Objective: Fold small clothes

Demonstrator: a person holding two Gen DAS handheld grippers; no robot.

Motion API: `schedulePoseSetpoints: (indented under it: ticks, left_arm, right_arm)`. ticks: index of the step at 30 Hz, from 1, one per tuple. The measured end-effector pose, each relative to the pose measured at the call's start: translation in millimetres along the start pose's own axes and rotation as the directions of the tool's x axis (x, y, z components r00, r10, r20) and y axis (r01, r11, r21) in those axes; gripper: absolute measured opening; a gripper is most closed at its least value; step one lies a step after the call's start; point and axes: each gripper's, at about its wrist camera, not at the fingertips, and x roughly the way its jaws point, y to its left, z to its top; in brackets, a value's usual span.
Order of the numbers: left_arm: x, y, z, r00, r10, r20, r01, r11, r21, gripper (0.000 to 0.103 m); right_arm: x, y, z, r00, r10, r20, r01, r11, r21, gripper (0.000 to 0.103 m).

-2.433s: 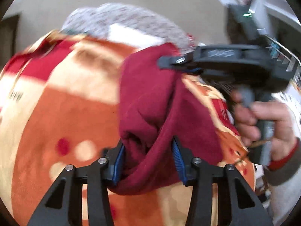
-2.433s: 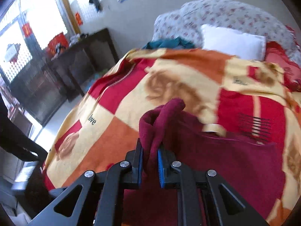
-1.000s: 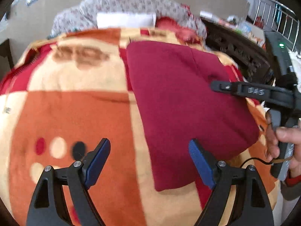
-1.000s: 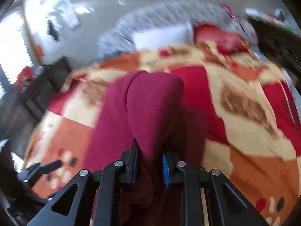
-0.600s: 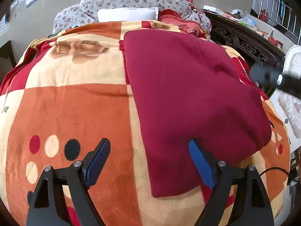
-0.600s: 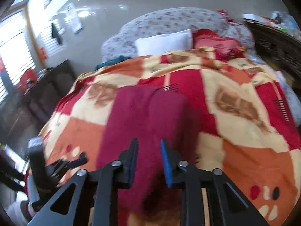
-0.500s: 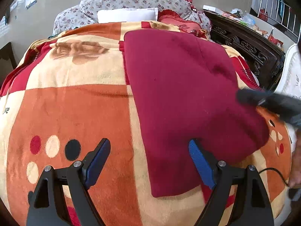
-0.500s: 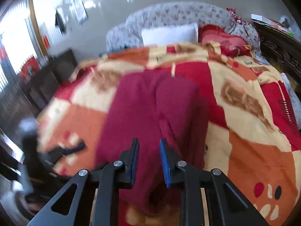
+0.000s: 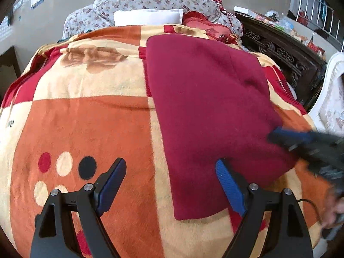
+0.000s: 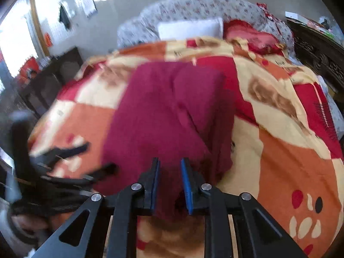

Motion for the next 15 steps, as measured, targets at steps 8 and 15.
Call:
schedulePoseSetpoints:
  ticks: [8, 15]
  left_arm:
    - [7, 53, 17, 0.982, -0.187, 0.020, 0.185, 0.944, -0.272, 0.091]
    - [41, 55, 34, 0.970, -0.241, 0.015, 0.233, 0.917, -0.324, 0.091]
  right_arm:
    - [-35, -39, 7, 0.977, 0.049, 0.205, -0.084, 0.982, 0.168, 0.103]
    - [12, -75, 29, 0.977, 0.161, 0.142, -0.200, 0.924, 0.327, 0.103]
